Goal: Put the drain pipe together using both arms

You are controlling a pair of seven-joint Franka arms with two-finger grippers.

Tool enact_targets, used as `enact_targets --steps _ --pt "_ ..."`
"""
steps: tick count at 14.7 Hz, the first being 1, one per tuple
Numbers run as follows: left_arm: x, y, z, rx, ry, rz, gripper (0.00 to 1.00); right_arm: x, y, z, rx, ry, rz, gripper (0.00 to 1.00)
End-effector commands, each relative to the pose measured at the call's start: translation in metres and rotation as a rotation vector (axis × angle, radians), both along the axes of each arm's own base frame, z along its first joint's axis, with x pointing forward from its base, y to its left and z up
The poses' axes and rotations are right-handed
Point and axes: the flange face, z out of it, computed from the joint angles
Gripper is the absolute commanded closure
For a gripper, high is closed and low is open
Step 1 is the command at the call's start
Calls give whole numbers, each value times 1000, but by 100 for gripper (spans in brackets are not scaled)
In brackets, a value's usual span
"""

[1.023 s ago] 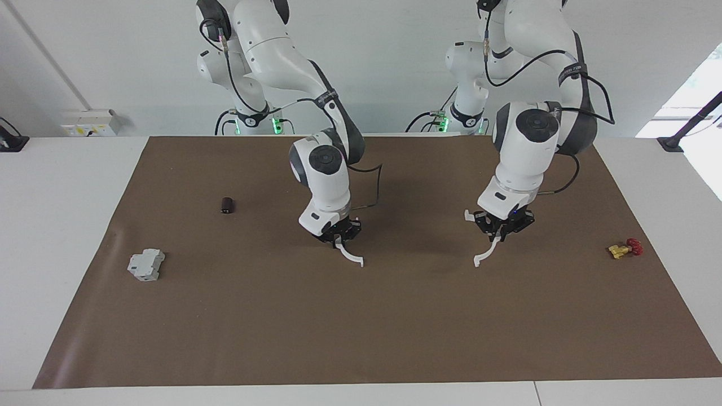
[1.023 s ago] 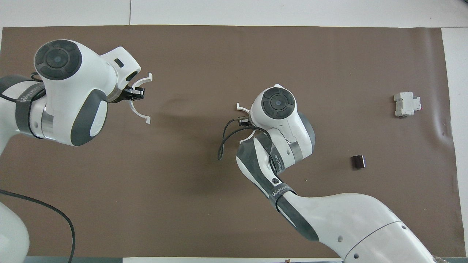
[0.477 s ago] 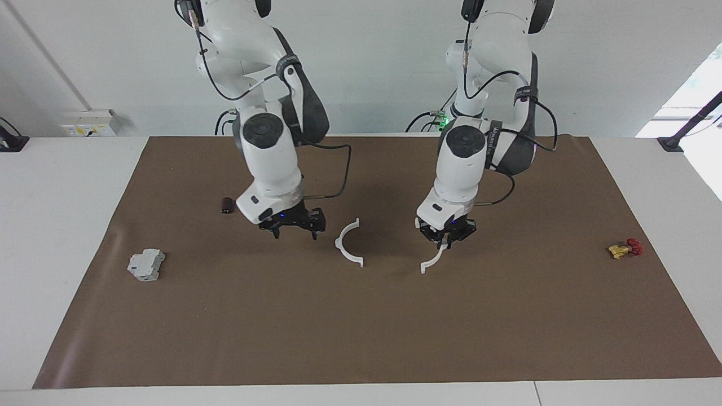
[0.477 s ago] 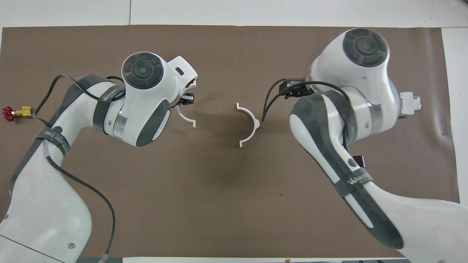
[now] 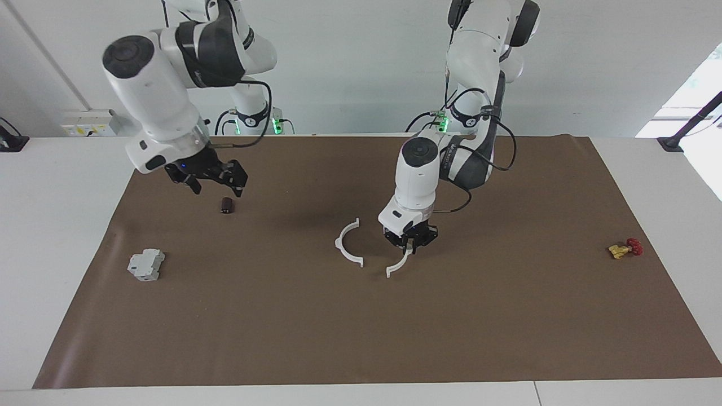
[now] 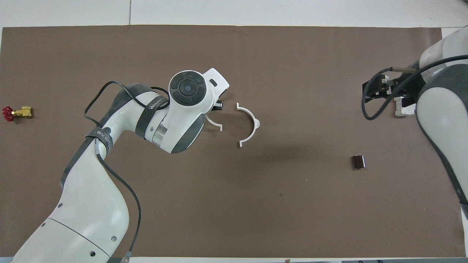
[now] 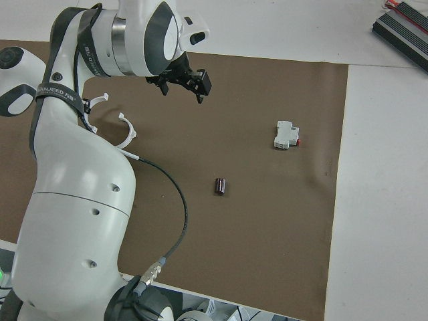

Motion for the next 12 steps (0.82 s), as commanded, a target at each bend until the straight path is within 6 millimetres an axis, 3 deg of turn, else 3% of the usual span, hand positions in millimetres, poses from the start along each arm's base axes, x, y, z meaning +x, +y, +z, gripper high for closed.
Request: enact_targets --steps 1,2,7,9,12 --pt "-4 -10 -5 -7 -10 2 100 -12 -25 15 -6 27 50 0" --pt "-8 -12 -9 -4 -6 -4 100 -17 -31 23 -6 19 48 0" --pt "-35 -24 -26 -5 -2 -46 100 -35 -42 22 -6 40 95 0" --pt "-45 -27 -30 2 8 -58 100 -51 -45 22 1 41 92 0" --pt "-46 -27 -30 2 8 -60 100 -53 -58 31 -38 5 94 0"
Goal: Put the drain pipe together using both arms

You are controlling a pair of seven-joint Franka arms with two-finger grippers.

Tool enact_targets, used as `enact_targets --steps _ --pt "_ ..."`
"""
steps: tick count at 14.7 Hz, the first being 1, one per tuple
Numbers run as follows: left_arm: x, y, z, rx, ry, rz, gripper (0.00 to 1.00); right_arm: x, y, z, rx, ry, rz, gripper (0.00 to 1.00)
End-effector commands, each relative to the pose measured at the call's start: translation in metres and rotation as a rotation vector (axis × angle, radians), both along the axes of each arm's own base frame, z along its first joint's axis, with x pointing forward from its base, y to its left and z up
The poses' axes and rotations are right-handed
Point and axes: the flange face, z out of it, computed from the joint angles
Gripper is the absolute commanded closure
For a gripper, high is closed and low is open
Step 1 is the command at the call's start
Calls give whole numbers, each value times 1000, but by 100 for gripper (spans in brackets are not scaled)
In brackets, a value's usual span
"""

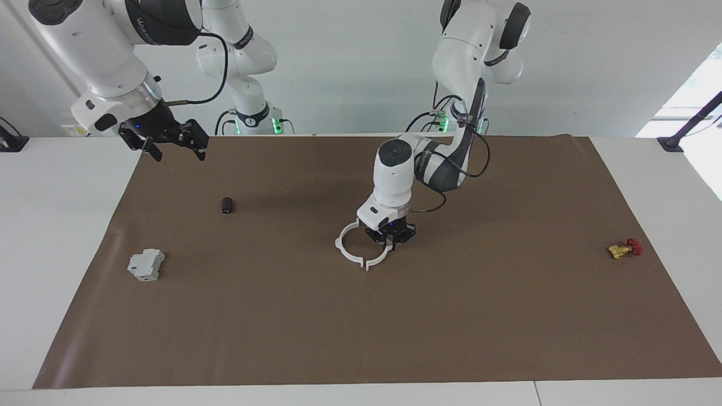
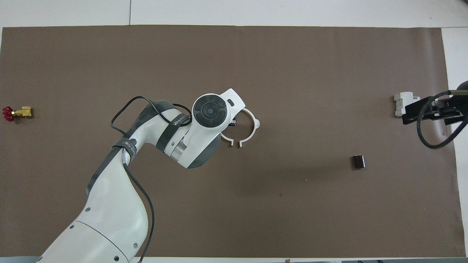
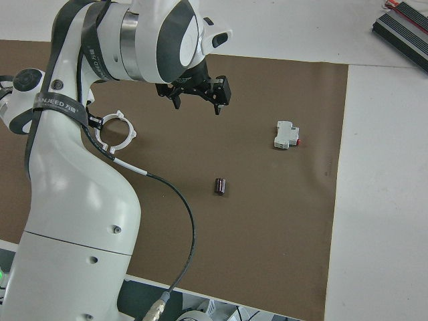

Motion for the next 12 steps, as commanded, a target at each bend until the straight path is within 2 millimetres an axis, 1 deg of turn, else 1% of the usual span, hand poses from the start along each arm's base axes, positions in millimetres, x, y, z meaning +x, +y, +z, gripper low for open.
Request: enact_targets --steps 1,4,8,10,11,12 --pt "-6 4 5 -7 -13 8 100 -10 -15 2 -16 -24 22 0" --pt "-8 0 5 -9 -15 3 100 -8 -16 -5 -13 -6 24 0" --pt "-11 -3 6 -16 -17 47 100 -7 -12 -4 -10 -10 34 0" --pt "-11 -3 6 -19 -18 65 100 -7 -16 -4 -14 -9 24 0" --pt "-10 -3 6 -24 -22 80 100 -8 -22 -3 -14 -12 11 0" --pt "-10 -5 7 -32 -28 84 100 -7 -24 -2 -15 -20 7 0"
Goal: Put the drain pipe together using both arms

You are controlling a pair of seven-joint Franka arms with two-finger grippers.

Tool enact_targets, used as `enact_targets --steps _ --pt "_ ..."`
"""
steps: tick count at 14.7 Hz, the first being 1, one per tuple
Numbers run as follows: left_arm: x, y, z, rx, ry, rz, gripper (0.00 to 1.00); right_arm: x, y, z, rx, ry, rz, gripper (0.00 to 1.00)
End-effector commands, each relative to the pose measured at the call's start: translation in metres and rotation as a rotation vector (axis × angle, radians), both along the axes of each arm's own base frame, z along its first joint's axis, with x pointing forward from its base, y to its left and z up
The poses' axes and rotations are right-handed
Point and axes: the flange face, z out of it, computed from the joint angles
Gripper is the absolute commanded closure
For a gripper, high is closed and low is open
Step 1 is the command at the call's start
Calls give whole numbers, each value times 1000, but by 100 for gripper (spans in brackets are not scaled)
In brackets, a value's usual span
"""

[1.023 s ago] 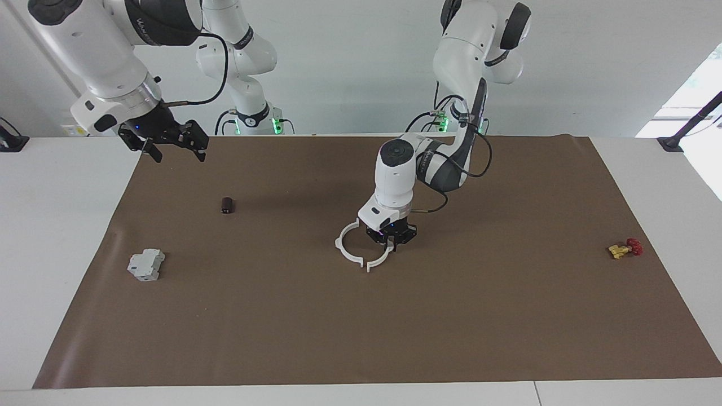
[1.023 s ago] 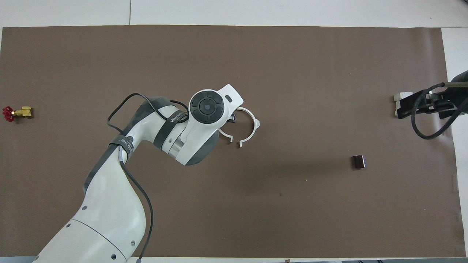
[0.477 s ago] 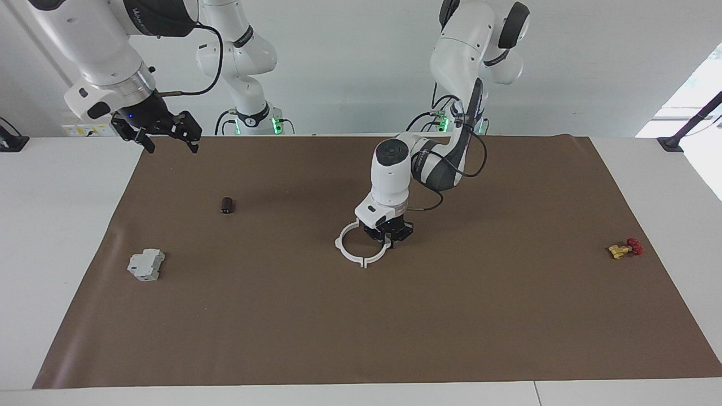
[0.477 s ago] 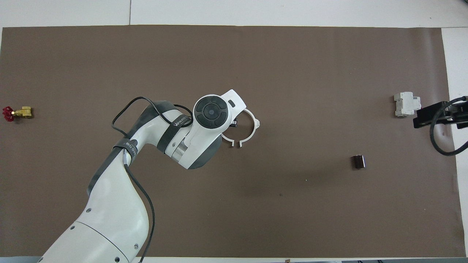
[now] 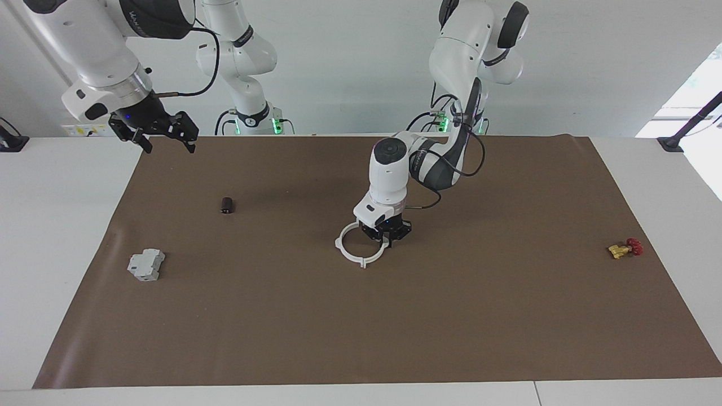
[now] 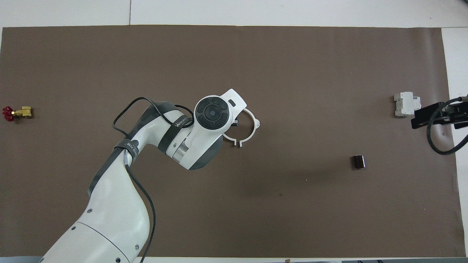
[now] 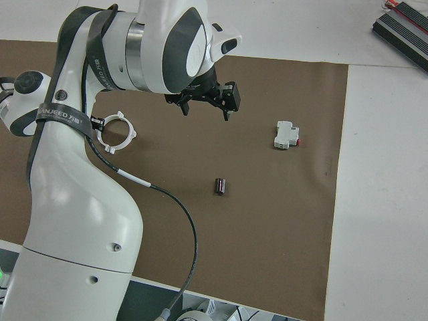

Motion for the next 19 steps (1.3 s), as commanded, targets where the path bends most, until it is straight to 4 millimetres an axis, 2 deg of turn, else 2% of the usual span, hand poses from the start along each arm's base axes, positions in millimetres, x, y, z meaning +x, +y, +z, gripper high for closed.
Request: enact_targets --steps 1,12,13,14,15,16,17,19 --pt "-8 0 5 -16 -19 27 100 -1 -10 2 -11 -22 3 0" --pt "-14 -3 3 -27 -24 34 100 -1 -8 2 -9 -21 10 0" --pt "-13 -3 3 -31 -28 35 93 -1 -8 1 -8 -20 10 0" --pt "-12 -3 5 -36 -33 36 70 -1 -8 2 -8 -21 10 0" --pt "-11 -3 5 -36 -33 36 41 -1 -8 0 -9 -16 12 0" --pt "-11 -3 5 -35 -33 35 15 -1 -8 2 -7 -18 12 0" --pt "-11 -3 5 -34 -32 35 0 -1 -10 2 -9 -18 9 0" --pt "-12 -3 4 -29 -26 34 0 1 -8 2 -10 -24 12 0"
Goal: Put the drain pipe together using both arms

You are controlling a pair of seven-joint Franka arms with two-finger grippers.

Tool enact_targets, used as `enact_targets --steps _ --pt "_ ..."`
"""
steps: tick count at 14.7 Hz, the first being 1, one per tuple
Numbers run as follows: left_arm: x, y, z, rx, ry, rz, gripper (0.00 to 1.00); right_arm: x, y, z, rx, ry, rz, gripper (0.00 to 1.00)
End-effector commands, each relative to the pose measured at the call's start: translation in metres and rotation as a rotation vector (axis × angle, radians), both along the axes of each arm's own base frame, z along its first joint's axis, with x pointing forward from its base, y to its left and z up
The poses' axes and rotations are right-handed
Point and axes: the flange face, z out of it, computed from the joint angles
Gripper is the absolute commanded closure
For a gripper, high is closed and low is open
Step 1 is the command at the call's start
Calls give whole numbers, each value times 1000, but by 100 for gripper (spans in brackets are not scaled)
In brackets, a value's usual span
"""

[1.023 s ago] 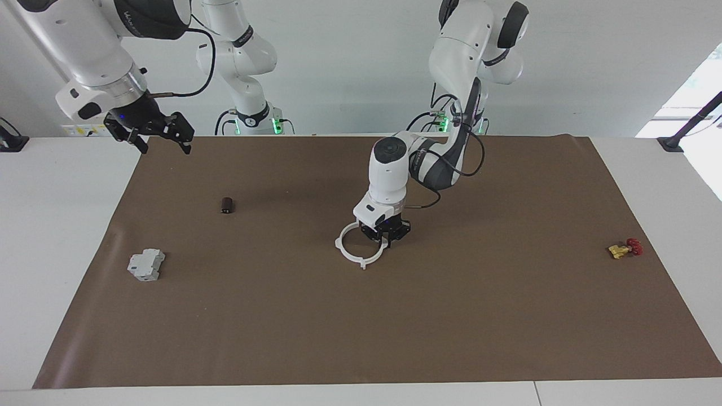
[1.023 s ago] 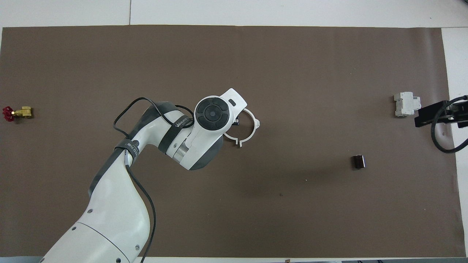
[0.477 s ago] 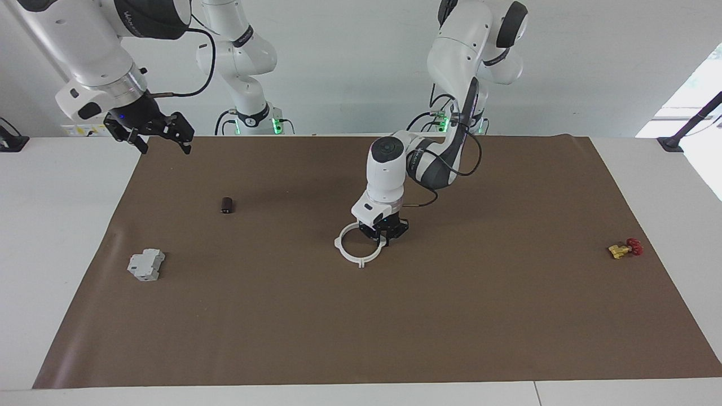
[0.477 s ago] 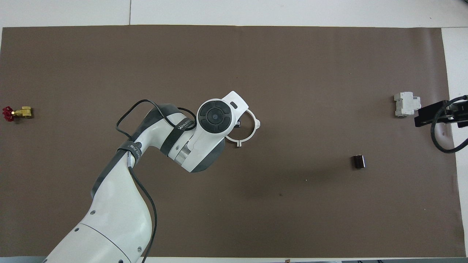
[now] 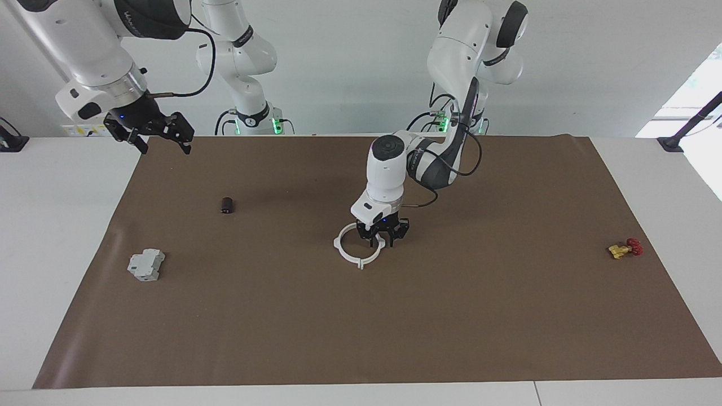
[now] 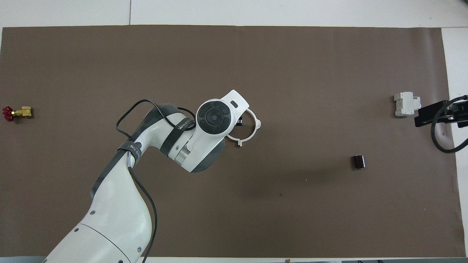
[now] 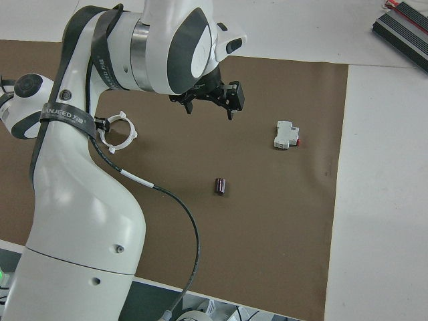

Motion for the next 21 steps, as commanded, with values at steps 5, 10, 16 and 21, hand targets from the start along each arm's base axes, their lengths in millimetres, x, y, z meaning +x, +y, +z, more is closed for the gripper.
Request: enact_targets --steps 5,10,16,21 --pt "-5 27 36 -5 -15 28 0 0 3 2 -11 -16 32 0" --pt "17 132 90 -20 -51 149 0 0 2 2 -11 -17 29 0" --pt "35 263 166 40 -22 168 0 0 -2 2 -11 -19 22 0" --pt "21 358 231 -10 48 77 0 1 -2 8 -15 -31 17 0"
